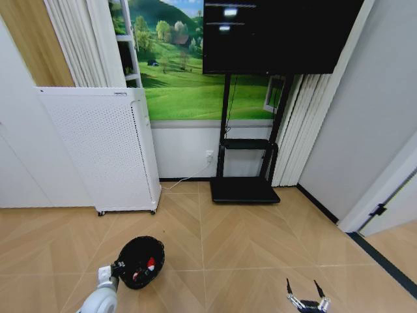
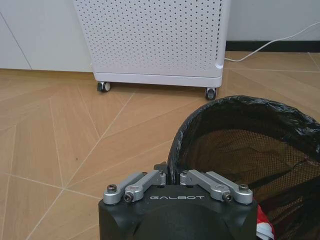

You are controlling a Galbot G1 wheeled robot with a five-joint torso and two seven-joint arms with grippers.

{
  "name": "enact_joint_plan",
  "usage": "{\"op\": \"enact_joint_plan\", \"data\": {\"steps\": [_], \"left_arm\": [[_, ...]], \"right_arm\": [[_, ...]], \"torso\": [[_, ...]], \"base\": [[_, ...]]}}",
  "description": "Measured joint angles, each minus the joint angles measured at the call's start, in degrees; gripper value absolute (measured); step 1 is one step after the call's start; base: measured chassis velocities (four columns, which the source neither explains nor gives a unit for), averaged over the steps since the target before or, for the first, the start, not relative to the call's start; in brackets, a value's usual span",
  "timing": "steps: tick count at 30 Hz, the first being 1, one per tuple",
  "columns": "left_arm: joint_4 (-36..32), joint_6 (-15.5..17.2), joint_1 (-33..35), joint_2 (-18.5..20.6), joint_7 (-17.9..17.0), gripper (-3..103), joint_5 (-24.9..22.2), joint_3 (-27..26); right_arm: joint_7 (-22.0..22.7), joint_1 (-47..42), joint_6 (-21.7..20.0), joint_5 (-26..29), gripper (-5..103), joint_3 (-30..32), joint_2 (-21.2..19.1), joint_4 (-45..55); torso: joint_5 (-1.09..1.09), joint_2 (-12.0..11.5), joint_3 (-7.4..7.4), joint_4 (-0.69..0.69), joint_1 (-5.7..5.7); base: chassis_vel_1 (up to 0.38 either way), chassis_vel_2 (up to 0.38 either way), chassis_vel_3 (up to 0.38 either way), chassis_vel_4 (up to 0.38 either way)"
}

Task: Pick up the trash bin and place the garbage on the floor into it.

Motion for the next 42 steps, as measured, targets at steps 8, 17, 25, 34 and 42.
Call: {"op": "enact_joint_plan", "data": {"steps": [8, 17, 25, 34, 42], "left_arm": [[-1.19, -0.16, 2.07, -0.71, -0.17, 33, 0.47, -0.97], [-2.49, -0.21, 3.89, -1.11, -0.34, 65, 1.3, -2.19], [-4.38, -0.22, 5.21, -1.17, -0.28, 97, 2.25, -3.11], [-10.8, 1.75, 4.57, 1.58, -3.39, 100, 3.17, -3.75], [-20.24, 3.81, 0.18, 8.57, -5.42, 100, -0.08, -3.59]], "right_arm": [[0.18, -0.93, 0.15, -0.04, 100, 0.79, 0.54, 0.18], [0.39, -1.98, 0.21, -0.47, 100, 1.59, 1.34, 0.5], [1.3, -2.55, 0.24, -0.28, 100, 2.44, 0.28, 1.82], [-2.11, -4.73, 0.2, 3.72, 100, 4.05, -4.17, 5.44], [-3.21, -6.95, -3.7, 15.64, 100, 9.68, -13.49, 11.82]], "torso": [[-0.01, 0.0, 0.0, 0.01, 0.0], [-0.01, 0.0, 0.0, 0.0, 0.0], [-0.01, 0.0, 0.0, 0.0, 0.0], [0.0, 0.0, 0.0, 0.0, 0.0], [-0.01, 0.0, 0.01, 0.0, 0.0]], "base": [[0.0, 0.0, 0.0, 0.0], [0.0, 0.0, 0.0, 0.0], [0.0, 0.0, 0.0, 0.0], [0.0, 0.0, 0.0, 0.0], [0.0, 0.0, 0.0, 0.0]]}}
